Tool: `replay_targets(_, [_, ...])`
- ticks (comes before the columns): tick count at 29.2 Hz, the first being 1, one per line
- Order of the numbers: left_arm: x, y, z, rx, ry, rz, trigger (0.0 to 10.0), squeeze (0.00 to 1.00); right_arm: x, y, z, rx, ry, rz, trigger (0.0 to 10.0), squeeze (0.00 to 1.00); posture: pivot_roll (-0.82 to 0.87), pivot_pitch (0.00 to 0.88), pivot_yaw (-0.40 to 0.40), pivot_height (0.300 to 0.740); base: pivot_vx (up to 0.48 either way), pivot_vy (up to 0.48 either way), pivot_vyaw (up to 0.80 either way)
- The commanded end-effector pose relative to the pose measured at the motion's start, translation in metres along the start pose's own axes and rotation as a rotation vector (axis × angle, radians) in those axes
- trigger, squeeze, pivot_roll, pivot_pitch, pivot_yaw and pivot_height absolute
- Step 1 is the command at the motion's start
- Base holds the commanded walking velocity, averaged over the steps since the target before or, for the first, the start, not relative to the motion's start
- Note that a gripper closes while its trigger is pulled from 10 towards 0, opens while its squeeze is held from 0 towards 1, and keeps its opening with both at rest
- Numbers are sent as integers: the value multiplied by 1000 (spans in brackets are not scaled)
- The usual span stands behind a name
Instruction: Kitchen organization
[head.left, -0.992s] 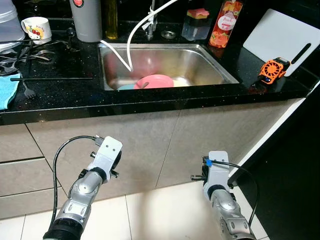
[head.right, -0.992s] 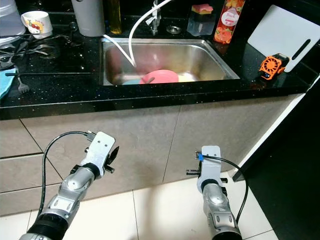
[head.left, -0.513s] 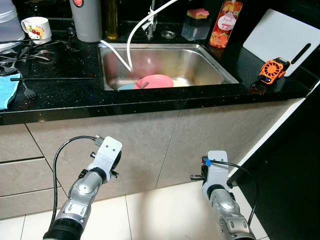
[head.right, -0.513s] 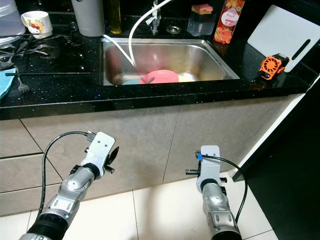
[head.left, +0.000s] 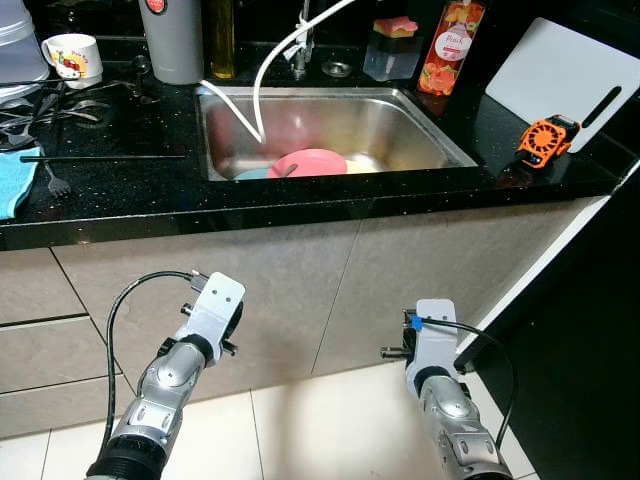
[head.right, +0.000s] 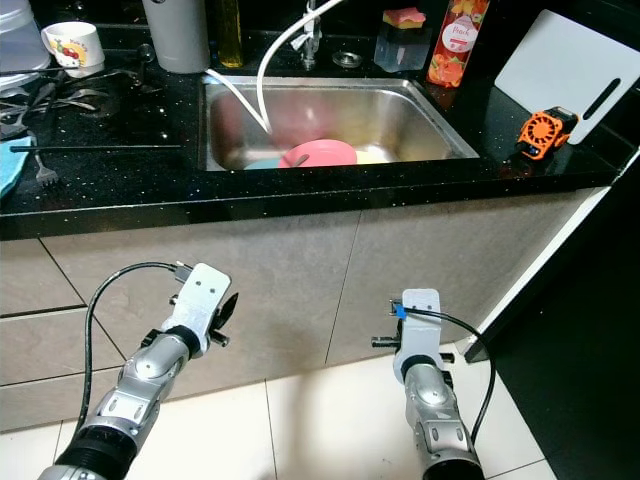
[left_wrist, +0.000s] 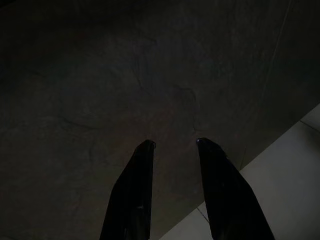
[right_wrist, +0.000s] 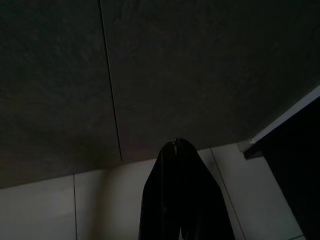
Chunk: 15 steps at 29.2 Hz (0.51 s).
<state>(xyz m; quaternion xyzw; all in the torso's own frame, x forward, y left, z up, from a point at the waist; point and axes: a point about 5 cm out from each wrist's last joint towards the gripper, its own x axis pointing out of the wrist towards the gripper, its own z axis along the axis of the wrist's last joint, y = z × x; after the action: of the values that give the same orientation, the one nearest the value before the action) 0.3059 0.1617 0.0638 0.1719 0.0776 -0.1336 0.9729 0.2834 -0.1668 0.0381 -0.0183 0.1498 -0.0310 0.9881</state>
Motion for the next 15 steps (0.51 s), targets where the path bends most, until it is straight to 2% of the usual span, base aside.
replay_targets(1, [2,-7,0,0,8,-21,10000,0,0,-4,-2,-5,13,-9,10000,0,129,48,-93,740,0,0,0])
replay_targets(15, [3,-7,0,0,9,-21,10000,0,0,-4,-4,-3,18,-12,10000,0,131,51,-93,740,0,0,0])
